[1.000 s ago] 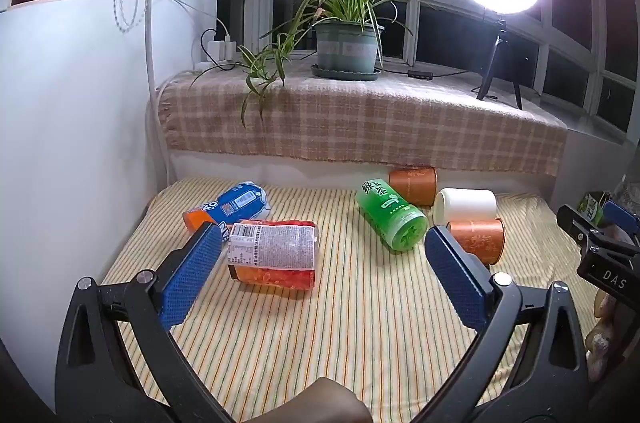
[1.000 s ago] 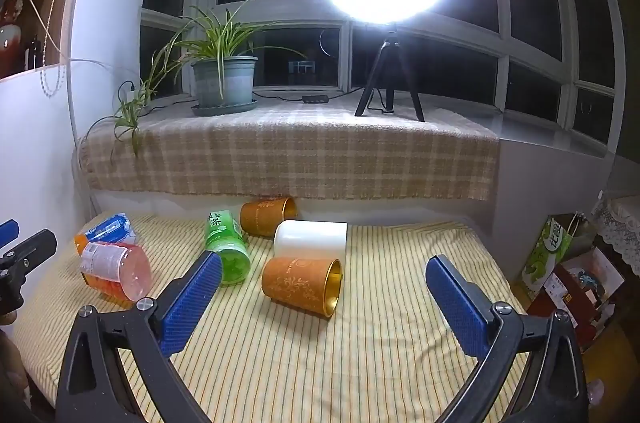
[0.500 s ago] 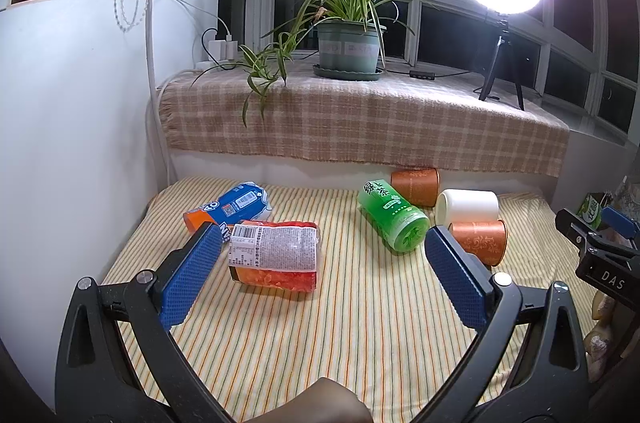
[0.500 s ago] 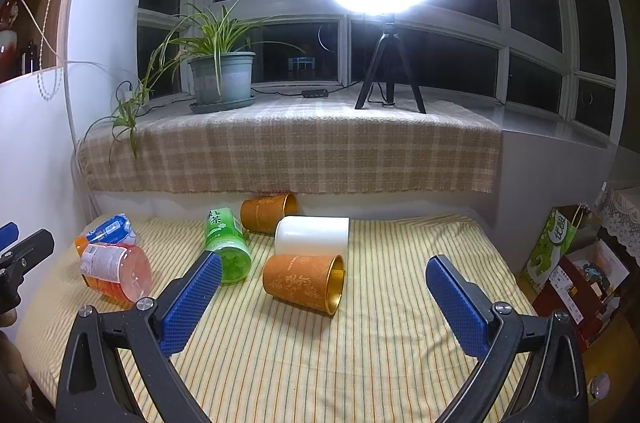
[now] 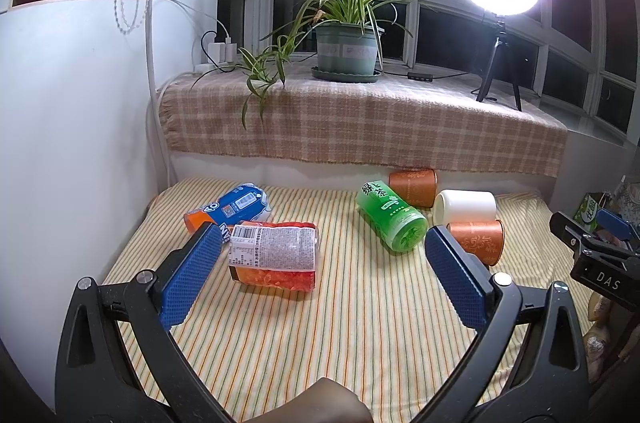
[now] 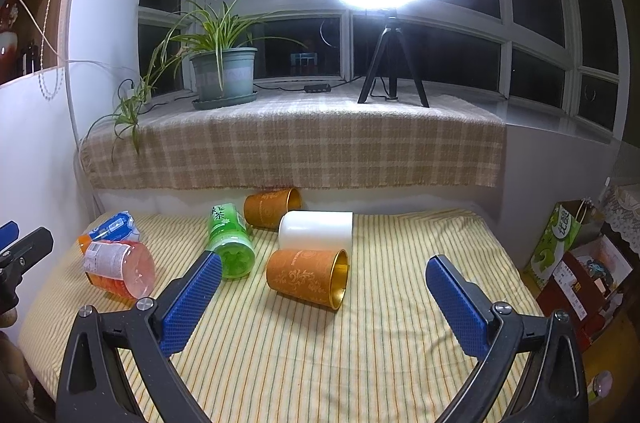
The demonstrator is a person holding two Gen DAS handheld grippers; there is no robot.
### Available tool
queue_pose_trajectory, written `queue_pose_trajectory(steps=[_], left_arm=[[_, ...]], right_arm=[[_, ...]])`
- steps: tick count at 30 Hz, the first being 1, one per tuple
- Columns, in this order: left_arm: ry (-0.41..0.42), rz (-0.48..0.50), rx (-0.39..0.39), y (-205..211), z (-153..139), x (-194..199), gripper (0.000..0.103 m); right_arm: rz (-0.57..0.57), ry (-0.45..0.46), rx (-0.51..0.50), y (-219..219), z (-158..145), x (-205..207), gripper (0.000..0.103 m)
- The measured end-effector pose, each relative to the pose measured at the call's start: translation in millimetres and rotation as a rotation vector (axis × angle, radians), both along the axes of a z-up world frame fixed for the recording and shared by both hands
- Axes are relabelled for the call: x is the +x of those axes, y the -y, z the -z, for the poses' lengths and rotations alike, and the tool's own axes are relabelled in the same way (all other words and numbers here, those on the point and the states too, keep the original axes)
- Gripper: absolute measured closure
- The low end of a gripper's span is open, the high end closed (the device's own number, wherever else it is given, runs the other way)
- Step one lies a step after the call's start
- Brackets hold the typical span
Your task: Flip cup upright
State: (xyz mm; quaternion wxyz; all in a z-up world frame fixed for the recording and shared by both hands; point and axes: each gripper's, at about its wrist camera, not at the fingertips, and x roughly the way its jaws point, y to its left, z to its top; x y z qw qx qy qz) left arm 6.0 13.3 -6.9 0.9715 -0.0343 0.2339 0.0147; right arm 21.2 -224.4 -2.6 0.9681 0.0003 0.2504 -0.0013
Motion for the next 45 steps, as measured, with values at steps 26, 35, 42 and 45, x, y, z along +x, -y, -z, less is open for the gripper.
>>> queue_pose_trajectory(steps=[26, 35, 42, 45], left_arm=[[0.001, 0.000, 0.003, 0.2, -0.2, 0.7, 0.000], [0.000, -0.003, 0.001, 0.9, -0.4, 0.5, 0.000], [-0.004, -0.004, 0.007, 4.3, -2.2, -0.5, 0.000], [-0.013, -0.007, 0.008, 4.0, -0.4, -1.8, 0.000]], right_arm=[[-0.002, -0.021, 0.018, -3.4, 1.7, 4.8, 0.000], [-0.011, -0.036, 0.027, -4.1, 3.4, 9.3, 0.000], [-0.052, -0.067, 0.027, -9.2, 8.3, 22.7, 0.000], [-0.072, -0.080, 0.026, -12.7, 10.8, 33.6, 0.000]])
